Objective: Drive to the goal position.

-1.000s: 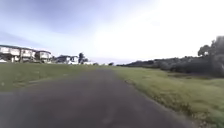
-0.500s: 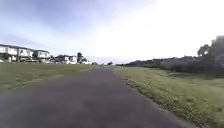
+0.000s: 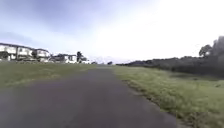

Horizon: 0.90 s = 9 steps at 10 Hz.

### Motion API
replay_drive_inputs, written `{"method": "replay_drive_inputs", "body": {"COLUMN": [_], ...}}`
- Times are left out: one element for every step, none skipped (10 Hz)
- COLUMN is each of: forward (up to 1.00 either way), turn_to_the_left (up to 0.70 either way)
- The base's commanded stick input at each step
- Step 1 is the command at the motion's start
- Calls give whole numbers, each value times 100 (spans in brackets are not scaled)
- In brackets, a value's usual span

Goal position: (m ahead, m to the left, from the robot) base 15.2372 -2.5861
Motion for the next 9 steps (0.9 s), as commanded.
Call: {"method": "replay_drive_inputs", "body": {"forward": [100,100,100,100,100,100,100,100,100], "turn_to_the_left": [0,0,0,0,0,14,26,22,18]}}
